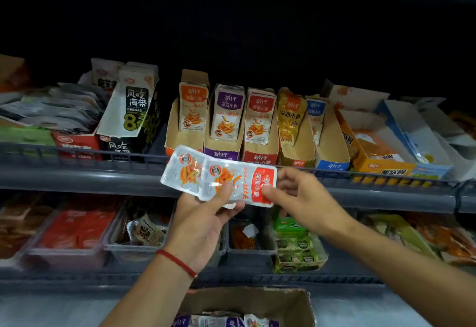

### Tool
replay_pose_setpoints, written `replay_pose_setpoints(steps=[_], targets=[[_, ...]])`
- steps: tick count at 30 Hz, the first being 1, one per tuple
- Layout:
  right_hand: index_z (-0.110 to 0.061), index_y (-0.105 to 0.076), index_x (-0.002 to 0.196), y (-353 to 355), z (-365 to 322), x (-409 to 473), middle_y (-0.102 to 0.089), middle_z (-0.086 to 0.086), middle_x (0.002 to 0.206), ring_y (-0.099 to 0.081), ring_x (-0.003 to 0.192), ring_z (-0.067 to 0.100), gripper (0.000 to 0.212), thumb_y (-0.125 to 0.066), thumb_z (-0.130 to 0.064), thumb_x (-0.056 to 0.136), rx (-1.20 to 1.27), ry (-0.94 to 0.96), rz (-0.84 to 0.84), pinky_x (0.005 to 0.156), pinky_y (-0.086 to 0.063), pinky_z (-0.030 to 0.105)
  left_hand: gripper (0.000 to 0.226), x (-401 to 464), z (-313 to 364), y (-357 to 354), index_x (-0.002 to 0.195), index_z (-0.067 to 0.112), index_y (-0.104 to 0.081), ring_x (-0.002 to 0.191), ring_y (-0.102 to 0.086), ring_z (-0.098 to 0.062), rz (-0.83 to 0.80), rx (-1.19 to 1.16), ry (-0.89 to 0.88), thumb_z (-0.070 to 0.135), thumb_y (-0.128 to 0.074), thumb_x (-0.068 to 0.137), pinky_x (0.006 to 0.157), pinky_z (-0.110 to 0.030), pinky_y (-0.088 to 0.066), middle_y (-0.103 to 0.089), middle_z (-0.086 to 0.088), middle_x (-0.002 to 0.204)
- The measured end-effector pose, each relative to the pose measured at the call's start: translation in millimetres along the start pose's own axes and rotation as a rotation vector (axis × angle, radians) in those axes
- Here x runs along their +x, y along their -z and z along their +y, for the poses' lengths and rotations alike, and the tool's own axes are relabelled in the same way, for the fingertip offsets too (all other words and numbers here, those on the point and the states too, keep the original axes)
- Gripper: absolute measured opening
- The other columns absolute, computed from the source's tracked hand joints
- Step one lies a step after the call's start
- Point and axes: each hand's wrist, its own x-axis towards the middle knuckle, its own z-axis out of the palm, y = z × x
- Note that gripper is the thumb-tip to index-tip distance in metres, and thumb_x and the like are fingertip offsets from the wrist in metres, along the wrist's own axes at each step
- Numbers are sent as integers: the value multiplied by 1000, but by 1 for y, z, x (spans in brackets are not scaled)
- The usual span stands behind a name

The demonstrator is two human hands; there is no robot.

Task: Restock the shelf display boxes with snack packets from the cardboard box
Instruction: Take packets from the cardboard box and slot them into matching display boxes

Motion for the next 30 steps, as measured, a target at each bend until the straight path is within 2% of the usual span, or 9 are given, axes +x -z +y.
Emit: replay_pose_setpoints(steps=[2, 5, 7, 10, 13, 18, 22, 26, 30], targets=[[-11, -63, 107, -1, 2, -1, -77, 2, 99, -74, 93, 18, 13, -66, -17, 95, 269, -80, 47, 80, -62, 37, 41, -3, -2, 1, 125, 10, -59, 103, -72, -28, -9, 41, 6, -5, -65, 88, 73, -35, -62, -74, -13, 115], [-10, -63, 110, 16, -6, 12, -77, 4, 98, -74, 89, 19, 13, -62, -14, 97, 413, -53, 175, 75, -60, 32, 28, -5, 4, 2, 119, 6, -62, 86, -72, -29, 16, 153, 4, 3, -66, 92, 60, -31, -59, -76, -17, 107], [-13, -62, 112, 37, -15, 27, -76, 3, 100, -73, 89, 20, 14, -60, -19, 99, 344, 40, 274, 72, -62, 31, 20, -4, 13, 5, 115, 2, -63, 75, -69, -31, 50, 259, 29, 5, -62, 95, 51, -32, -51, -75, -21, 99], [-19, -60, 108, 68, -29, 49, -70, -3, 101, -70, 89, 9, 7, -56, -21, 102, 125, 211, 359, 65, -58, 21, 15, -2, 24, 10, 107, 1, -66, 66, -64, -30, 41, 446, 47, 1, -59, 93, 51, -33, -45, -73, -25, 88], [-22, -58, 114, 85, -40, 66, -67, -9, 105, -67, 94, 3, 12, -55, -27, 103, -43, 313, 391, 67, -56, 18, 13, -2, 29, 12, 106, 3, -67, 57, -64, -21, 24, 578, 35, 3, -66, 92, 48, -32, -46, -75, -16, 80], [-19, -57, 125, 97, -48, 94, -64, -9, 111, -63, 96, -1, 23, -52, -28, 105, -207, 361, 504, 75, -51, 15, 31, -2, 31, 18, 111, 22, -68, 74, -71, -22, 19, 673, 3, 3, -73, 88, 48, -30, -49, -78, 0, 93], [-14, -57, 133, 96, -54, 124, -62, -3, 123, -55, 107, 6, 31, -54, -25, 104, -338, 337, 556, 72, -39, 6, 48, -3, 37, 20, 112, 37, -61, 73, -67, -12, 34, 733, -26, 2, -77, 83, 52, -25, -50, -74, 4, 96], [-13, -58, 135, 86, -61, 148, -62, 7, 132, -58, 115, 15, 31, -52, -17, 105, -434, 313, 501, 82, -42, 17, 54, 0, 40, 23, 125, 34, -60, 95, -69, -14, 74, 793, -55, 6, -79, 82, 64, -25, -55, -72, 7, 104], [-9, -58, 133, 68, -56, 165, -62, 13, 133, -58, 123, 28, 30, -52, -11, 103, -609, 308, 398, 96, -46, 31, 50, 2, 46, 27, 119, 35, -64, 92, -72, -8, 90, 883, -104, 9, -82, 80, 79, -34, -63, -75, 11, 101]])
